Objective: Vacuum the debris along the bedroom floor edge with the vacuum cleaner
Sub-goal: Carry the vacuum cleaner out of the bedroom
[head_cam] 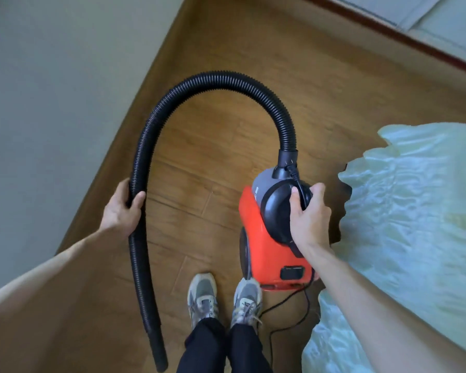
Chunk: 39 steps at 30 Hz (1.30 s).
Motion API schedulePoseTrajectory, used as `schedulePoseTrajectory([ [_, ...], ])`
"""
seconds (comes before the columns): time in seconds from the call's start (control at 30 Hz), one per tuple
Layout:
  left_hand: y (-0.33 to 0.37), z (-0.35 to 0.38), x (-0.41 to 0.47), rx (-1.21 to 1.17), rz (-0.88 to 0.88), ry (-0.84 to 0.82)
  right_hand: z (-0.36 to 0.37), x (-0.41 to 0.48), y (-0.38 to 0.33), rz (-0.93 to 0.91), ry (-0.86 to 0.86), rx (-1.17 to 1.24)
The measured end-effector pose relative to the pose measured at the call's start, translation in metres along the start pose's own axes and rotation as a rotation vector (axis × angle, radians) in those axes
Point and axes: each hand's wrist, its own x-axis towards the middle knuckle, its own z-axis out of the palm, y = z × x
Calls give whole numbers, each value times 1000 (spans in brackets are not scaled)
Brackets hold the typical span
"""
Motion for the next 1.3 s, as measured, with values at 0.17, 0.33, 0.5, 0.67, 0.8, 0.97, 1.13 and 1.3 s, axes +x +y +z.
schedulePoseTrajectory([
  [0.17, 105, -86, -17, -79, 6, 8, -84, 22, -93, -31, 112, -18],
  [0.33, 215, -167, -46, -111, 112, 58, -178, 51, -190, -93, 209, 30],
  [0.5, 325, -233, -91, -123, 242, 93, -280, 67, -280, -160, 318, 40],
  [0.67, 420, -289, -140, -144, 391, 126, -380, 70, -357, -194, 405, 54],
  [0.8, 493, -326, -179, -185, 518, 152, -448, 67, -409, -219, 495, 55],
  [0.97, 571, -361, -224, -213, 617, 130, -513, 66, -458, -242, 595, 69],
  [1.13, 627, -375, -251, -232, 646, 150, -549, 76, -488, -245, 612, 89],
  [1.3, 686, -374, -251, -251, 629, 190, -572, 102, -507, -222, 593, 147],
])
